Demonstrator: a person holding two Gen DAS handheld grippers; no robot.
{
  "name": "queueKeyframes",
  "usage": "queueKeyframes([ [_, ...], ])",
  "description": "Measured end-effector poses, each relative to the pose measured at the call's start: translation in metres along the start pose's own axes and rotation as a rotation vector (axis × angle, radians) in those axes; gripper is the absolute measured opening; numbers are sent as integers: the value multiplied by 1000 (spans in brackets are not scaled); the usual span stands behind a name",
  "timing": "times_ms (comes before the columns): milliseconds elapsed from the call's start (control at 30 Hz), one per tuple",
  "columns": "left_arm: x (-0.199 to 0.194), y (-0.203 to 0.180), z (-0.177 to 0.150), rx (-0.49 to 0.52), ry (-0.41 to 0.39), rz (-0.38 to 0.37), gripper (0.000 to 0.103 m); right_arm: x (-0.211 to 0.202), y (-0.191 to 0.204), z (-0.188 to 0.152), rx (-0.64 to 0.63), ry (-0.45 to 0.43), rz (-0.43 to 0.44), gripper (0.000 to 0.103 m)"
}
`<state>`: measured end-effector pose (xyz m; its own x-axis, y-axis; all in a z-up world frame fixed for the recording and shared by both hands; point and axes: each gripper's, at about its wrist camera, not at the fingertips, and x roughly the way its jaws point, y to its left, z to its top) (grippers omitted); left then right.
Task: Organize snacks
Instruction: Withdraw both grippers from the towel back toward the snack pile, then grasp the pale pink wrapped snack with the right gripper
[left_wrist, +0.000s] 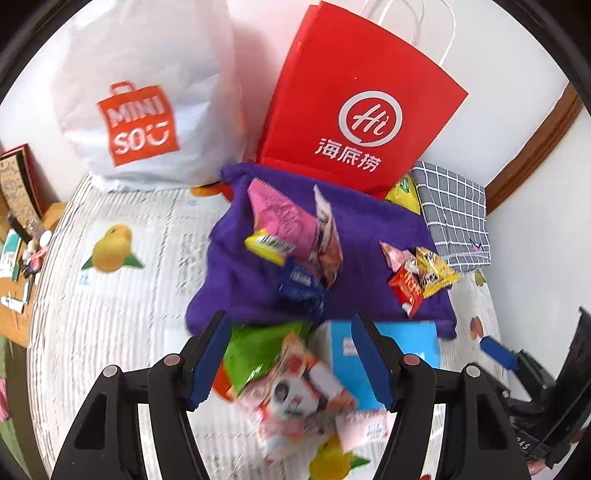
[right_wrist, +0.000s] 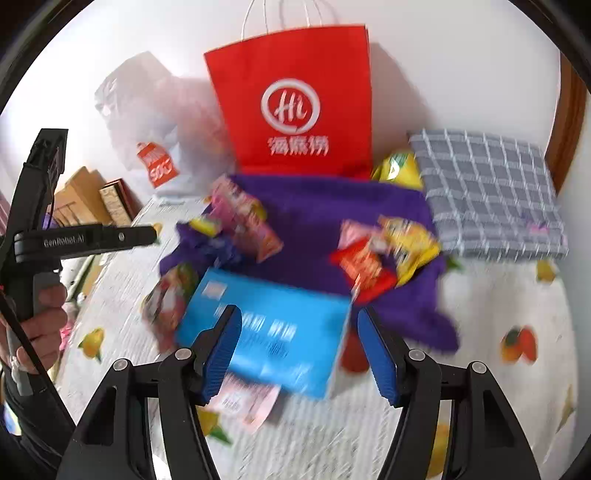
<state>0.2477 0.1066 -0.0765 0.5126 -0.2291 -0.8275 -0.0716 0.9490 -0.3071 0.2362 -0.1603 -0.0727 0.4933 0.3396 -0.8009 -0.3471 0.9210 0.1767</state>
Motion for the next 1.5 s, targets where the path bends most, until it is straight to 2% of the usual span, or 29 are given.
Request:
queueKeyframes([
  [233,-12,26,-34,-20,5,-12,65,8,20,-48,32,53,35,65],
  [367,-12,39,-53,-28,13,-32,65,32,29,-72,30,95,36,69],
  [467,-7,47,-67,-37,26,-49,65,49,33,-79,42,130,19,69],
  [633,2,61,-84,-53,54,-81,65,70,40,-78,81,157,77,70],
  [767,0,66,-93,-38,48,-88,65,75,49,-77,84,140,68,76],
  [967,-1,69,-101,-33,36,-98,65,84,73,-77,23,130,-16,89],
  [1100,-1,72,-104,-35,36,-102,65,93,90,-82,-67,132,-126,90],
  [1167,-2,73,-106,-39,35,-101,65,92,89,-84,-56,114,-138,90],
  [1200,-3,73,-107,-40,35,-99,65,92,87,-84,-43,101,-141,88],
  [1367,-6,75,-109,-38,24,-96,65,83,80,-87,-50,64,-136,62],
  [1500,-10,68,-109,-25,-1,-116,65,72,74,-93,-49,64,-104,52],
])
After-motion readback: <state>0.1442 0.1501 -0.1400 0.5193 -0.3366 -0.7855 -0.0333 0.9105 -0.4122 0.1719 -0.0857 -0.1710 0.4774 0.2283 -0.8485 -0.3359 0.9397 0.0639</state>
